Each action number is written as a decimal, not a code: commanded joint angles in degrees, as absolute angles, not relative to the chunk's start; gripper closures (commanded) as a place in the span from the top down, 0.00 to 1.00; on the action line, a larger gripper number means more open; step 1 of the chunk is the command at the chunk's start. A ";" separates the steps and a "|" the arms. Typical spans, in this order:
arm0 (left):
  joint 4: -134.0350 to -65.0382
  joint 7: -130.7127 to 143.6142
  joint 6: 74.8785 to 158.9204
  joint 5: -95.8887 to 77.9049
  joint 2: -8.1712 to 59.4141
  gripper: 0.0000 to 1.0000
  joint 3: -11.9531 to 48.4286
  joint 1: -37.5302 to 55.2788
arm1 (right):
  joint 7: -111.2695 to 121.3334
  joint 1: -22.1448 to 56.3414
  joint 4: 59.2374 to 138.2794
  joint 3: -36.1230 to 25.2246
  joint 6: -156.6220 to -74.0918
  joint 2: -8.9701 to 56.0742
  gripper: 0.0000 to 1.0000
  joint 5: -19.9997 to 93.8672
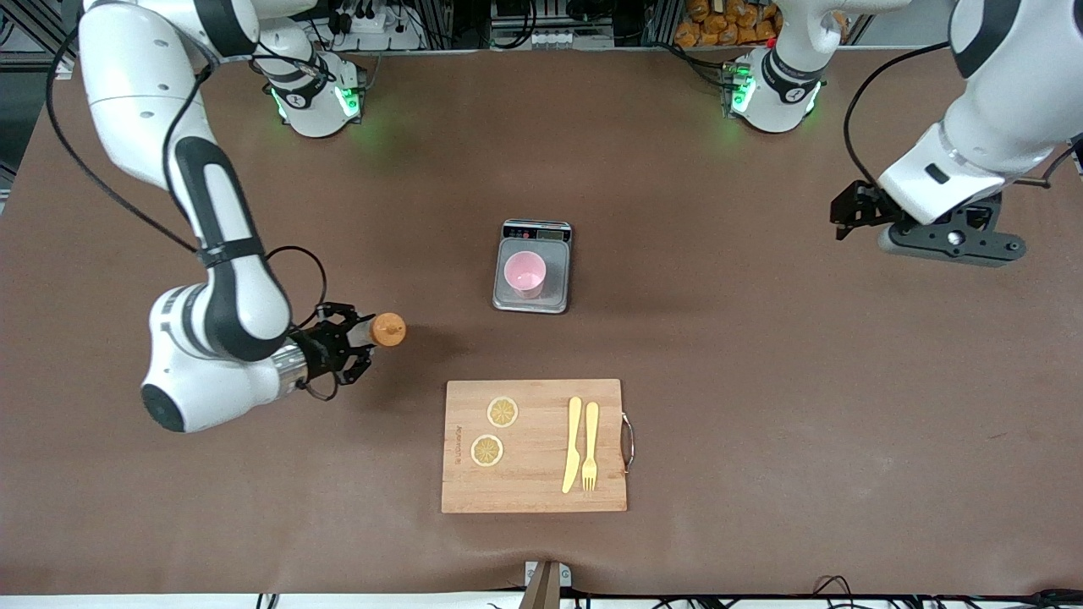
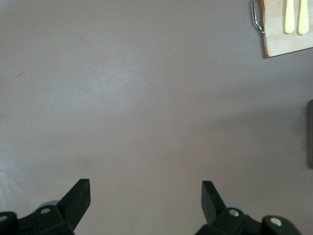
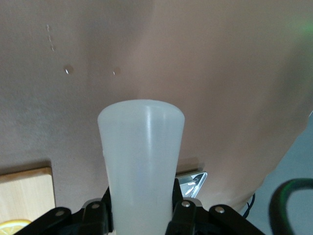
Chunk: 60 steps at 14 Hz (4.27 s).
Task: Add sauce to pink cup with both arms
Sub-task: 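Move the white bottle with the right gripper over the pink cup, then tilt the bottle with the right gripper to squeeze sauce into the cup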
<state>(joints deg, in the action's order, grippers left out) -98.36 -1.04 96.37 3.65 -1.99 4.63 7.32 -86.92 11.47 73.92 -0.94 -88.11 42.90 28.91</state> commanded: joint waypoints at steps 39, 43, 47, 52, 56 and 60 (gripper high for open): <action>-92.11 5.71 89.82 2.55 -4.92 1.00 2.29 8.00 | -129.99 35.58 64.42 -1.41 -70.75 41.84 0.36 -5.25; -91.67 5.89 90.17 2.55 -3.35 1.00 2.46 8.35 | -132.00 37.43 65.12 -1.41 -70.66 42.98 0.31 -6.50; -89.47 5.89 90.18 2.55 -2.29 1.00 2.55 8.26 | -132.10 40.16 68.02 -1.41 -71.02 43.33 0.31 -10.28; -89.47 5.80 90.18 2.20 -2.29 1.00 2.55 8.17 | -132.10 40.96 68.03 -1.41 -70.66 44.12 0.24 -11.34; -89.47 5.89 90.18 2.11 -2.29 1.00 2.55 8.17 | -131.84 41.40 68.03 -1.41 -70.66 44.30 0.22 -11.78; -89.47 5.80 90.09 2.37 -2.37 1.00 2.55 8.17 | -127.73 36.92 67.24 -0.97 -72.33 43.25 0.22 -6.79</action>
<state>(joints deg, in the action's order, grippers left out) -90.74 5.90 90.54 1.41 -2.84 2.56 8.00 -130.52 39.60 67.75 -1.41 -72.33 44.78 -9.36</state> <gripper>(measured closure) 0.000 0.595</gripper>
